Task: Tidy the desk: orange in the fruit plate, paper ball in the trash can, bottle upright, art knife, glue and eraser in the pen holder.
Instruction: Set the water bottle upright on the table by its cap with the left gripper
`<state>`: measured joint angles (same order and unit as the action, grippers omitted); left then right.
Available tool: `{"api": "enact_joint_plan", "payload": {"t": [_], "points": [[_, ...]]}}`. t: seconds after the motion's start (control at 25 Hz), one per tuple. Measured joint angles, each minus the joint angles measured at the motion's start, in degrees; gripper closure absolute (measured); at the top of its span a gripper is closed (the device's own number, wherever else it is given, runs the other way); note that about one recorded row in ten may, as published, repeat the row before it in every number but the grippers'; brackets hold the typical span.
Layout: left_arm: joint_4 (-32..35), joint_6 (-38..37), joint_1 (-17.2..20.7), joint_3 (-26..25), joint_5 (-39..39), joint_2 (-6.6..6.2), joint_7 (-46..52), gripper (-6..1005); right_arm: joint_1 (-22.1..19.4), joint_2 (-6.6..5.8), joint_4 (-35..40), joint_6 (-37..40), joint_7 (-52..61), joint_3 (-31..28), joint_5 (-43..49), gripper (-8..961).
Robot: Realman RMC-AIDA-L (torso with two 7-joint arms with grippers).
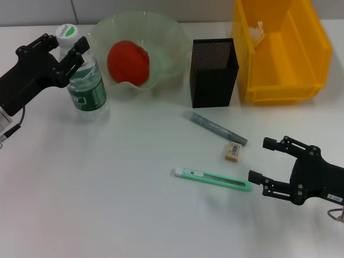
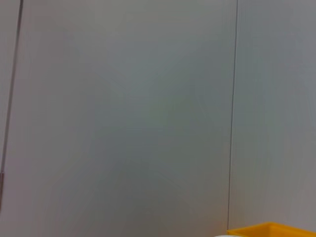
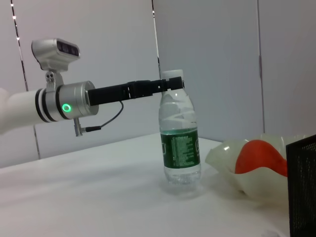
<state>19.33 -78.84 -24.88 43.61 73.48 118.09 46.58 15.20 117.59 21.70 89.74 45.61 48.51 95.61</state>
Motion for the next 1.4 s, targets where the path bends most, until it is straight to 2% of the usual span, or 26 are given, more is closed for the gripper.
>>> {"api": "enact_joint_plan", "payload": {"t": [1.4], "points": [[-2.4,2.3,-0.6,0.4,0.4,0.51,-3.6,556,0.0,0.15,-0.3,0.3,0.0,0.2,0.1,129]]}}
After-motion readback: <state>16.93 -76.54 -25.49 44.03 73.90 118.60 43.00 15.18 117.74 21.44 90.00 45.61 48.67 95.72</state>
